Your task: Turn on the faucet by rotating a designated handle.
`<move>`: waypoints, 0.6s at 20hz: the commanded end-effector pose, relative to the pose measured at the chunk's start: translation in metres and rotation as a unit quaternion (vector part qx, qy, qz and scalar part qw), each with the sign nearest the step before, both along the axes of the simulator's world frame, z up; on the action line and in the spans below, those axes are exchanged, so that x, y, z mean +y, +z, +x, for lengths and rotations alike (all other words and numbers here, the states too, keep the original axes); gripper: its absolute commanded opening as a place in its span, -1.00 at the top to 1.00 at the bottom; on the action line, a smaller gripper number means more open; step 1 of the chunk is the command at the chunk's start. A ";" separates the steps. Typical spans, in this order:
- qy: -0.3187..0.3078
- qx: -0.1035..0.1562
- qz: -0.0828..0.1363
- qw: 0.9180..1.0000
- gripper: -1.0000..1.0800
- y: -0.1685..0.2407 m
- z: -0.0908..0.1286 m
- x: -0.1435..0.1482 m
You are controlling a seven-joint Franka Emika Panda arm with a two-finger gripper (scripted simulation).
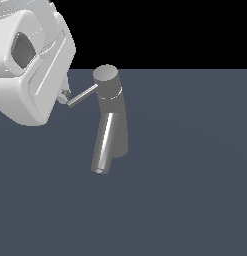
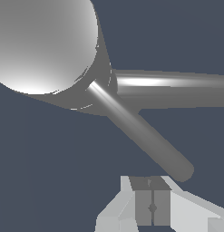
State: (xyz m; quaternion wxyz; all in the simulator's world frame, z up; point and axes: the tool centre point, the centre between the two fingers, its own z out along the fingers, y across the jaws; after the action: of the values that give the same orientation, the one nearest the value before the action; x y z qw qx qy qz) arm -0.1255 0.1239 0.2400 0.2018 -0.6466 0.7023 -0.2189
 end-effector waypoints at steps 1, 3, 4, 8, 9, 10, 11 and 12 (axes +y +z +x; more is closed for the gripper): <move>-0.017 0.005 0.000 1.000 1.00 -0.007 -0.006 -0.020; -0.018 0.005 0.000 1.000 1.00 -0.009 -0.010 -0.023; -0.018 0.005 0.000 1.000 1.00 -0.010 -0.012 -0.025; -0.019 0.005 -0.001 1.000 1.00 -0.016 -0.020 -0.032; -0.019 0.006 -0.001 1.000 1.00 -0.017 -0.022 -0.033; -0.020 0.006 -0.001 1.000 1.00 -0.018 -0.024 -0.035; -0.020 0.006 -0.001 1.000 1.00 -0.018 -0.024 -0.035; -0.008 -0.002 -0.001 1.000 1.00 -0.012 -0.019 -0.023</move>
State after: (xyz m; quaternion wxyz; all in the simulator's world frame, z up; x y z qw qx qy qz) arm -0.1450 0.1007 0.2285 0.2008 -0.6407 0.7069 -0.2225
